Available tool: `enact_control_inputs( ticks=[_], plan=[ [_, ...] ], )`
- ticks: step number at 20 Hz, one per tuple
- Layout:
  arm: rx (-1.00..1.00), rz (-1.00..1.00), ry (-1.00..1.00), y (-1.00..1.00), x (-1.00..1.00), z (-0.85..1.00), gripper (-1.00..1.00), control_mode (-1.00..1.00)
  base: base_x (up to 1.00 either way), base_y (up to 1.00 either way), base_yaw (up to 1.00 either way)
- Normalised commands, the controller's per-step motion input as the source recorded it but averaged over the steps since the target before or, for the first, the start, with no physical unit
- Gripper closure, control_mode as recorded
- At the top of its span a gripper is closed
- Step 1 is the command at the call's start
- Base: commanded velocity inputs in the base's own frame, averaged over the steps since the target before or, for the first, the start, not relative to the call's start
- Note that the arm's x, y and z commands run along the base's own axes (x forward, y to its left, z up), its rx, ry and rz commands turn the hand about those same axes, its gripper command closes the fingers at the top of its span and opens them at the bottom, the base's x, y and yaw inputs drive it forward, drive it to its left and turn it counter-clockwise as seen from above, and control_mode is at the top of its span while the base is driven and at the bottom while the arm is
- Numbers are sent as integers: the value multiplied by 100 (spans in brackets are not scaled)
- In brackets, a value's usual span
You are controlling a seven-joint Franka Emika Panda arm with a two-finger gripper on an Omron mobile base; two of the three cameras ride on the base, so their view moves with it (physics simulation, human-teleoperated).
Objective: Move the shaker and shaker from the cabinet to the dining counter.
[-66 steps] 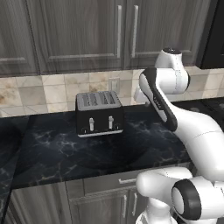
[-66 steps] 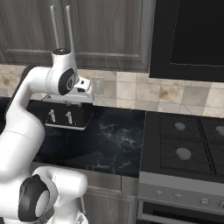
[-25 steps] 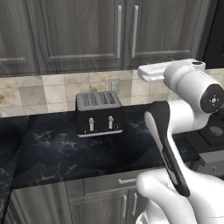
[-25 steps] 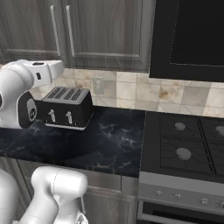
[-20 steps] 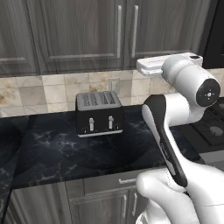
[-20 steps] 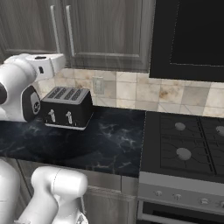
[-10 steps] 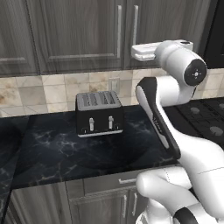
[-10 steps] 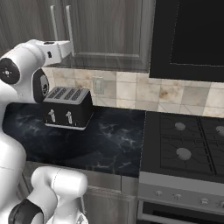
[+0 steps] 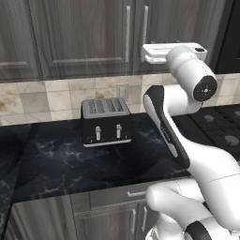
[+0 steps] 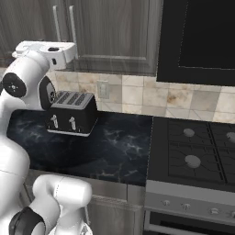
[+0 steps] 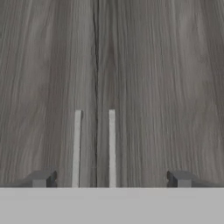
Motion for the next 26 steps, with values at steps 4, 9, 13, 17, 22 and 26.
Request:
enact_control_inputs(
  ticks=[4, 9, 13, 17, 22, 26],
  plan=[
    [4, 0, -4, 0, 31, 2, -100, -100, 0, 0, 0],
    [0, 0, 0, 0, 40, 4, -100, -100, 0, 0, 0],
    [0, 0, 0, 0, 31, 0, -100, -100, 0, 0, 0],
    [0, 0, 0, 0, 27, 0, -100, -100, 0, 0, 0],
    [0, 0, 0, 0, 34, 0, -100, -100, 0, 0, 0],
    [0, 0, 0, 0, 43, 0, -100, -100, 0, 0, 0]
  ],
)
